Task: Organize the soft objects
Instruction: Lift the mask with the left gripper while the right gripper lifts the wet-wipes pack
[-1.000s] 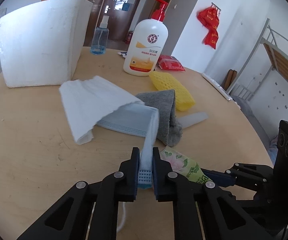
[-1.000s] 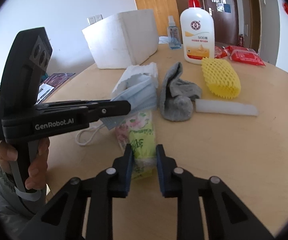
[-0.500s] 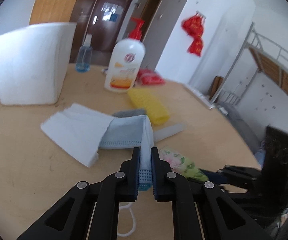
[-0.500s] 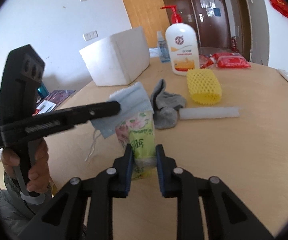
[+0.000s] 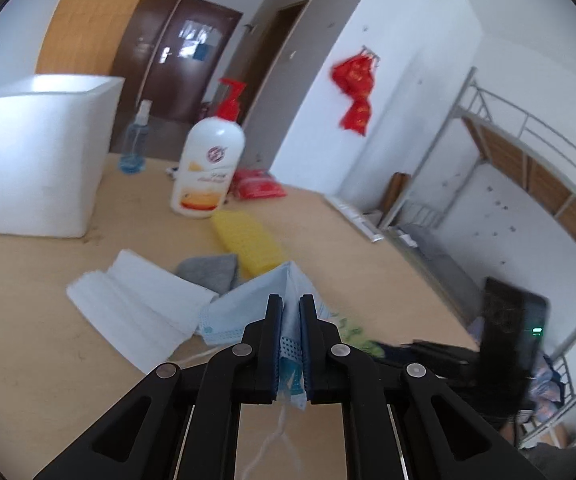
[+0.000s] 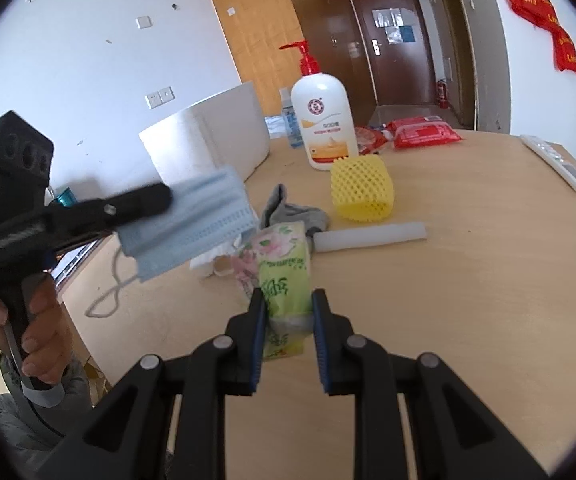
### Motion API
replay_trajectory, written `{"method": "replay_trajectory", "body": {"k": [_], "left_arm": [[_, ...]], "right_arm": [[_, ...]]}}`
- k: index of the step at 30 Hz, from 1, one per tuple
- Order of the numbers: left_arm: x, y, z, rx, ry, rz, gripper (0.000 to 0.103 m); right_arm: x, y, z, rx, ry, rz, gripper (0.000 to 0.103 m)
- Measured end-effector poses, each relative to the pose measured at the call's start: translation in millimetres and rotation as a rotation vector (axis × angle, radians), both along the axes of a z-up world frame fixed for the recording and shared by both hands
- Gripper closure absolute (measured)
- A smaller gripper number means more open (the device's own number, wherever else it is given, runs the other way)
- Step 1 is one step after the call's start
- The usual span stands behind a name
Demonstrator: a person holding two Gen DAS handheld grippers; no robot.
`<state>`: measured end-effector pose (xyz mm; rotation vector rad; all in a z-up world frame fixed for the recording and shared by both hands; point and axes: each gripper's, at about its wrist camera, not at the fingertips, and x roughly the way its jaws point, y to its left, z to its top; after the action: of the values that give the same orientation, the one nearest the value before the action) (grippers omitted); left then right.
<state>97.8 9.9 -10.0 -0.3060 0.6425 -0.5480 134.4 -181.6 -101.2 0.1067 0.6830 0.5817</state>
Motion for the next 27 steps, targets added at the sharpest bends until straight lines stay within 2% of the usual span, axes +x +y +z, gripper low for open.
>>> {"method": "replay_trajectory", "body": {"k": [5,12,15,21,27], "left_arm": [[-12,2,10,0.024,-0.046,0.035,0.094],[-23,-1,21,0.041,-0.077,0.026,0.095],[-21,-8,11,0.089,-0.05,0.017,0.095],[-15,-18,-39,0.178,0.09,-0.022,0.095],[-16,-25,-47,0.242,0.093,-0.019,0.09]], "right_arm": [[-6,-8,6,0.013,-0.02,-0.018,0.077],[-11,-12,14,0.029,-0.052,-0.03,0.077],[-13,-14,13,0.028,-0.05,-0.034,0.077],[-14,-22,9,0.033,-0.038,-0.048,0.077],[-12,-22,8,0.037,-0.032,-0.043,0.077]]}}
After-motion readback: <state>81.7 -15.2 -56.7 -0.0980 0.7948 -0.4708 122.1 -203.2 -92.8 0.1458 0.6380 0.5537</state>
